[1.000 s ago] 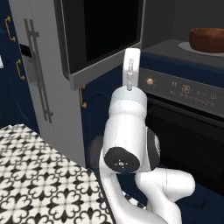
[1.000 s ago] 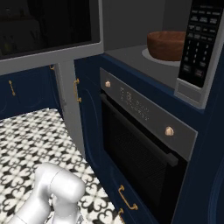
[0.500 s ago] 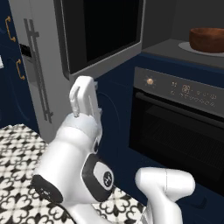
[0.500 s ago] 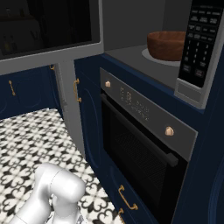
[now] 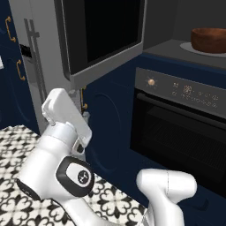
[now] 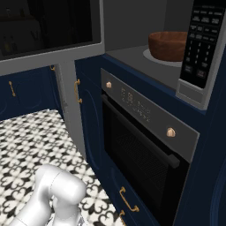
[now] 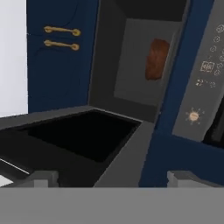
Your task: Pick the eggplant from the sink and place it in the bowl. Then pick the bowl and place it in the microwave. Then close the microwave door and press the start button.
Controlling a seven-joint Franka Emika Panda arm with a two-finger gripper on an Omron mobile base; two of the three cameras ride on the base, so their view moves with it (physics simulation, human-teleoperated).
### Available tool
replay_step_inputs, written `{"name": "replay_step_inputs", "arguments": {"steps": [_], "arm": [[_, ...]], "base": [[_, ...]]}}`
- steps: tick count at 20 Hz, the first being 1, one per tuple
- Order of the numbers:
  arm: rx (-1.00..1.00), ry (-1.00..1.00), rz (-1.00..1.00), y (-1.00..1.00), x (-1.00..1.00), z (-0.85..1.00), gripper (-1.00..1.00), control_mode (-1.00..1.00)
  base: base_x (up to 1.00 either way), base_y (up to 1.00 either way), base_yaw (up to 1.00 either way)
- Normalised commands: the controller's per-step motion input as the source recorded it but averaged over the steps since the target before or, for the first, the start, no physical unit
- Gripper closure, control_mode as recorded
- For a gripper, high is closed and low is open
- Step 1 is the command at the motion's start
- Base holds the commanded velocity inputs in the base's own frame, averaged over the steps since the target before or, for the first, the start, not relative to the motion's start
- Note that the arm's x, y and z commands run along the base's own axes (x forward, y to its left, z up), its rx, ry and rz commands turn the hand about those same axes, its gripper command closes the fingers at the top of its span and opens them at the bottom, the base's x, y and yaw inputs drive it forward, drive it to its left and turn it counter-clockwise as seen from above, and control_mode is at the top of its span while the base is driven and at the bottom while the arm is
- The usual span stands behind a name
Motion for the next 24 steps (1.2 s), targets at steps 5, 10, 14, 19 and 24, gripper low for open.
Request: {"name": "replay_step_inputs", "arguments": {"steps": [5, 10, 14, 19, 24], "arm": [[0.00, -0.14, -0.07, 0.53, 0.84, -0.58, -1.00, -1.00], [0.00, -0.06, -0.09, 0.68, 0.93, -0.56, -1.00, -1.00], [0.00, 0.00, -0.09, 0.63, 0.99, -0.29, -1.00, -1.00], [0.01, 0.00, 0.00, 0.02, 0.93, -0.05, -1.00, -1.00], [0.01, 0.00, -0.06, 0.00, 0.88, 0.00, -1.00, -1.00]], "base": [[0.00, 0.00, 0.00], [0.00, 0.00, 0.00], [0.00, 0.00, 0.00], [0.00, 0.00, 0.00], [0.00, 0.00, 0.00]]}}
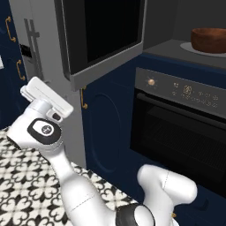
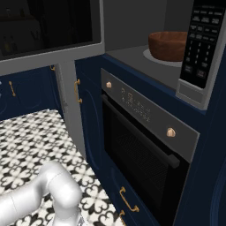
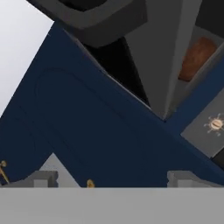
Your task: Pick the eggplant from the sink and place it in the bowl. Then pick the bowl and place it in the microwave. Then close the microwave door and press the start button.
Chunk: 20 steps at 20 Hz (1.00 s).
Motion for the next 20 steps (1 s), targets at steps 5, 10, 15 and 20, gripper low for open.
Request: {"name": "replay_step_inputs", "arguments": {"steps": [5, 10, 15, 20], "arm": [[0.00, 0.00, -0.09, 0.00, 0.93, 0.00, -1.00, -1.00], [0.07, -0.09, -0.11, -0.29, 0.09, 0.16, -1.00, -1.00], [0.13, -0.25, -0.05, -0.71, -0.07, 0.34, -1.00, -1.00], [0.15, -0.27, 0.00, -0.83, -0.17, 0.32, -1.00, -1.00]], "base": [[0.00, 0.00, 0.00], [0.00, 0.00, 0.00], [0.00, 0.00, 0.00], [0.00, 0.00, 0.00]]}}
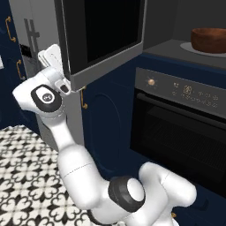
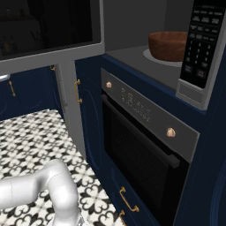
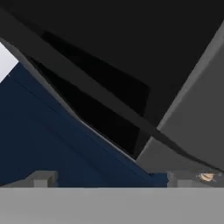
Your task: Pick the eggplant from the sink and place it in the bowl. Then pick the bowl and place it in the microwave. Then close the microwave door and press the start button.
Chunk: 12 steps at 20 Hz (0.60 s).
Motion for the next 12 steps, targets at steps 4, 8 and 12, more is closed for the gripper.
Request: {"name": "replay_step_inputs", "arguments": {"steps": [4, 8, 12], "arm": [[0.20, -0.32, 0.00, -0.88, -0.48, 0.25, -1.00, -1.00], [0.30, -0.33, 0.00, -1.00, -0.94, 0.37, -1.00, -1.00], [0.30, -0.32, 0.00, -1.00, -0.66, 0.41, -1.00, -1.00]], "base": [[0.00, 0.00, 0.00], [0.00, 0.00, 0.00], [0.00, 0.00, 0.00]]}}
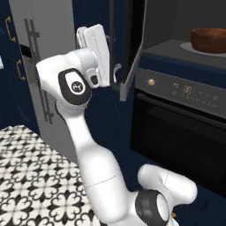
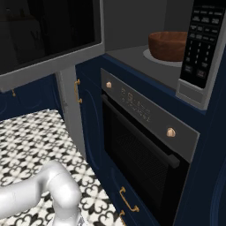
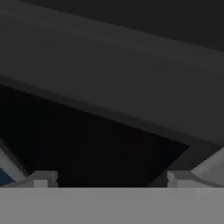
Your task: Pick the eggplant from the sink and place it in the bowl. Then pick the bowl and place it in the microwave. Then close the microwave door and press the start button.
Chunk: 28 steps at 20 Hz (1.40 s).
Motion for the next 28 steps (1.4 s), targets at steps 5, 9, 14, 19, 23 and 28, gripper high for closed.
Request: {"name": "replay_step_inputs", "arguments": {"steps": [5, 9, 14, 19, 23, 28], "arm": [[0.28, -0.24, 0.00, -1.00, -0.36, 0.18, -1.00, -1.00], [0.23, -0.24, 0.00, -1.00, 0.00, 0.00, -1.00, -1.00], [0.14, -0.16, 0.00, -1.00, 0.36, -0.08, -1.00, -1.00], [0.08, -0.14, -0.03, -0.92, 0.42, -0.20, -1.00, -1.00], [0.02, -0.12, -0.09, -0.79, 0.56, -0.28, -1.00, -1.00], [0.03, -0.19, -0.08, -0.66, 0.52, -0.26, -1.00, -1.00]], "base": [[0.00, 0.00, 0.00], [0.00, 0.00, 0.00], [0.00, 0.00, 0.00], [0.00, 0.00, 0.00], [0.00, 0.00, 0.00], [0.00, 0.00, 0.00]]}}
